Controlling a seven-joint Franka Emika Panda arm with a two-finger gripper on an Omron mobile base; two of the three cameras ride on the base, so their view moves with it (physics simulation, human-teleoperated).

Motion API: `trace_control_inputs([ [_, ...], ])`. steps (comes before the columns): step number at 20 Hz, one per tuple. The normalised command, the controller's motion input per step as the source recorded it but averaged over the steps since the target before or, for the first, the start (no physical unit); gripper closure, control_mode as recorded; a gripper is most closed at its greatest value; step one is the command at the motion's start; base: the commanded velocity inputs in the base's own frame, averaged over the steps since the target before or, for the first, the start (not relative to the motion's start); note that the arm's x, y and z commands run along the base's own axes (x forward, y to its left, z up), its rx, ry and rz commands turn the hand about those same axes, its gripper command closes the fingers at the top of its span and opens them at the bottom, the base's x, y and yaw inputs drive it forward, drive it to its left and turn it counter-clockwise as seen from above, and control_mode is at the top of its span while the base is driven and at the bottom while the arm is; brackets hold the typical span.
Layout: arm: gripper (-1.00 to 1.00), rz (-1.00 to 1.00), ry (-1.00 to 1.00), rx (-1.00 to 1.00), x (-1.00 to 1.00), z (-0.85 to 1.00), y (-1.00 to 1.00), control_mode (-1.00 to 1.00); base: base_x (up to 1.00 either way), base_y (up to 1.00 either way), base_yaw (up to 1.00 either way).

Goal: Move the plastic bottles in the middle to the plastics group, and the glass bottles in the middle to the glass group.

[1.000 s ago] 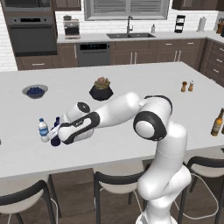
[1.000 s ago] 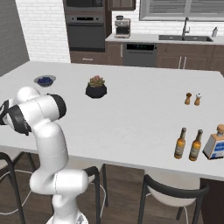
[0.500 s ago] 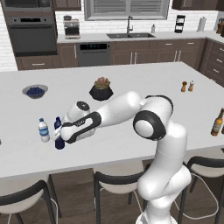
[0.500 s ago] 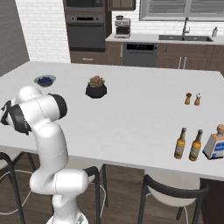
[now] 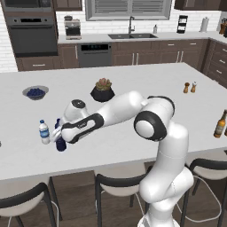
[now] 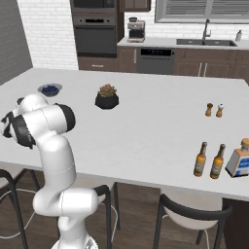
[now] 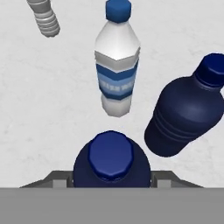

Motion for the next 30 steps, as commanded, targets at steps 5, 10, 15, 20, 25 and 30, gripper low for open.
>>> trace_control_inputs([
  [5,1.00,0.00,-0.06,0.12,0.00,-0.05,0.00,-1.00,0.00,0.00,0.00],
  [10,1.00,0.00,-0.07,0.07,0.00,-0.15,-0.02,-1.00,0.00,0.00,0.00],
  [15,1.00,0.00,0.00,0.00,0.00,-0.01,0.00,-1.00,0.00,0.00,0.00],
  [20,-1.00,0.00,0.00,0.00,0.00,0.00,0.00,-1.00,0.00,0.00,0.00],
  [25,-1.00,0.00,0.00,-0.01,0.00,0.02,0.00,-1.00,0.00,0.00,0.00],
  [30,-1.00,0.00,0.00,-0.01,0.00,0.24,0.01,-1.00,0.00,0.00,0.00],
])
